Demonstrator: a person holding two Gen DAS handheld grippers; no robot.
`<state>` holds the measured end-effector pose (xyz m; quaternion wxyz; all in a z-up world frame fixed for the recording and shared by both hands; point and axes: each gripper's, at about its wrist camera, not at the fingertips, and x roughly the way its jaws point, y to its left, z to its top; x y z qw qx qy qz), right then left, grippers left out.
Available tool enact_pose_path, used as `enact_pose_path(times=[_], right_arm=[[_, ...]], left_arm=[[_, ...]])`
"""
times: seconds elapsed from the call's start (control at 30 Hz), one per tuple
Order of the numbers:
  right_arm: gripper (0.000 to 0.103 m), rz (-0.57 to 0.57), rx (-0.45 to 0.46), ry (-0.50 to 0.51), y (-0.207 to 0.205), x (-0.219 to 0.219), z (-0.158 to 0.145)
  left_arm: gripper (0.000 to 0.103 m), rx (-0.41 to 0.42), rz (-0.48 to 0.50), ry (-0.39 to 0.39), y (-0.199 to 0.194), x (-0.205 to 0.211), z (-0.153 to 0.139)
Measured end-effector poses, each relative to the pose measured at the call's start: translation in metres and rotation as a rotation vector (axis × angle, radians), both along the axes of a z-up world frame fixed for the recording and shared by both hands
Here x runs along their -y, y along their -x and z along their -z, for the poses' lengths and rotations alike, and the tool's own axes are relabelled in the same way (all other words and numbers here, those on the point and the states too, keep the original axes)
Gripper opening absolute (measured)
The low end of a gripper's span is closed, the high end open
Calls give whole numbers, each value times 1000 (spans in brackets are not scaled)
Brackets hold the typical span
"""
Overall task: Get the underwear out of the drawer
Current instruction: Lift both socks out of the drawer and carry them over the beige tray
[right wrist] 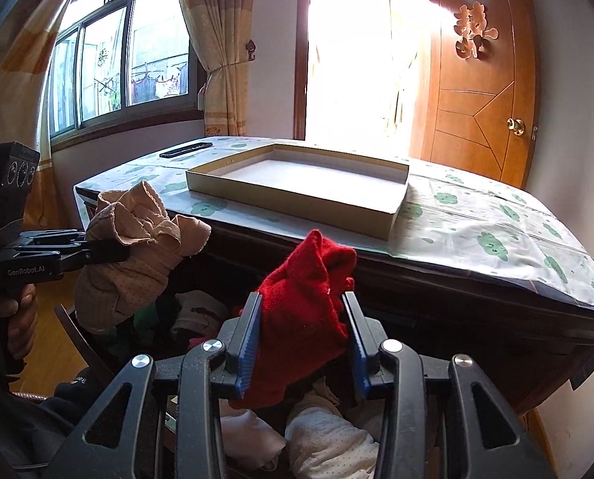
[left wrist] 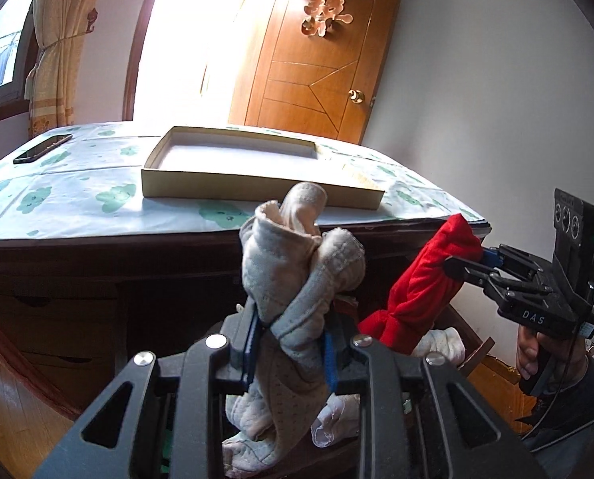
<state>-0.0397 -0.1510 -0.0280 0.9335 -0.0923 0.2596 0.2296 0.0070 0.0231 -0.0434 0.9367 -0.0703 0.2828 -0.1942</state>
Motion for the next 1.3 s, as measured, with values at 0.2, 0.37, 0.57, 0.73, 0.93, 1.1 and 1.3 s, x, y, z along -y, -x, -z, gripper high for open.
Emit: enact_pose_path(times=[0.2, 0.37, 0.57, 0.73, 0.93, 1.1, 1.3], right_arm=[[41, -14, 25, -4, 2, -1, -12], [41, -27, 47, -4, 0, -3, -22], [41, -45, 72, 13, -4, -5, -31], [41, -58, 92, 20, -9, -6, -41], [41, -67, 112, 13, -15, -5, -53], [41, -70, 135, 18, -20, -5, -61], [41, -72, 163, 19, -27, -4, -71]], left_arm=[[24, 38, 4, -7, -2, 2, -14], [24, 63, 0, 0, -5, 3, -24], [24, 82, 4, -9, -12, 5, -33], [24, 90, 9, -6, -19, 6, -43], [24, 124, 11, -17, -24, 11, -57], [24, 139, 0, -25, -33, 14, -66], [24, 157, -30, -58, -46, 18, -76]])
